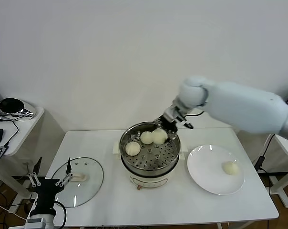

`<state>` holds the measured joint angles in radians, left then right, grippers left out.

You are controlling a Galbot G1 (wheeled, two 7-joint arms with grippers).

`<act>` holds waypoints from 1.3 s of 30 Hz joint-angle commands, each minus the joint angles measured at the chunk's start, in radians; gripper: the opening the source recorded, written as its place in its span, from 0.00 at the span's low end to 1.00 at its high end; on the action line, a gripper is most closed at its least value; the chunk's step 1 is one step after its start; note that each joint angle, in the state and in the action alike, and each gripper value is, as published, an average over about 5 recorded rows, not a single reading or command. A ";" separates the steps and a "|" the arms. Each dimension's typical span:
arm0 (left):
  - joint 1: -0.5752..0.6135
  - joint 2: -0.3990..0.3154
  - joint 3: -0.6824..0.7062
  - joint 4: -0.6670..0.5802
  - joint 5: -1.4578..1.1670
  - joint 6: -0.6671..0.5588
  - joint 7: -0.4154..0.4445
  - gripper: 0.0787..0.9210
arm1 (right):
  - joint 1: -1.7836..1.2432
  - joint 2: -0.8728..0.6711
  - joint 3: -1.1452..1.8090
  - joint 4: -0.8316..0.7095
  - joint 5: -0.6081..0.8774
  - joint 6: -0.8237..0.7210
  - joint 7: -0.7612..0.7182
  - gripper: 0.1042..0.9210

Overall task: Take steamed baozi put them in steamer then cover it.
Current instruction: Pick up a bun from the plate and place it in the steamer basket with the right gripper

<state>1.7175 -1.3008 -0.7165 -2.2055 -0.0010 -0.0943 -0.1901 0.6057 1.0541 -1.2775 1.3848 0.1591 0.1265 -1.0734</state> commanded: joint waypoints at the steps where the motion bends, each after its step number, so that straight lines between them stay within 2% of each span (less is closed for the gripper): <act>1: -0.002 -0.002 -0.002 0.001 -0.001 0.000 -0.001 0.88 | -0.025 0.174 -0.078 -0.022 -0.108 0.156 0.027 0.72; 13: -0.005 -0.001 -0.002 0.009 -0.009 -0.001 -0.002 0.88 | -0.064 0.158 -0.101 -0.001 -0.222 0.233 0.015 0.73; 26: -0.006 -0.006 0.007 0.010 -0.006 0.000 -0.001 0.88 | -0.070 0.130 -0.108 0.023 -0.216 0.257 0.004 0.73; 32: -0.008 -0.003 0.008 0.009 -0.006 0.001 -0.001 0.88 | -0.043 0.111 -0.098 0.052 -0.169 0.243 0.023 0.86; 36: -0.011 0.004 0.001 0.003 -0.010 0.005 0.001 0.88 | 0.001 0.062 -0.076 0.075 -0.134 0.194 0.007 0.88; 39: -0.011 0.009 -0.004 0.001 -0.012 0.006 0.002 0.88 | 0.056 -0.016 -0.071 0.106 -0.083 0.099 -0.034 0.88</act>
<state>1.7063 -1.2934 -0.7177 -2.2031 -0.0122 -0.0894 -0.1883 0.5864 1.1345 -1.3613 1.4487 0.0048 0.3325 -1.0677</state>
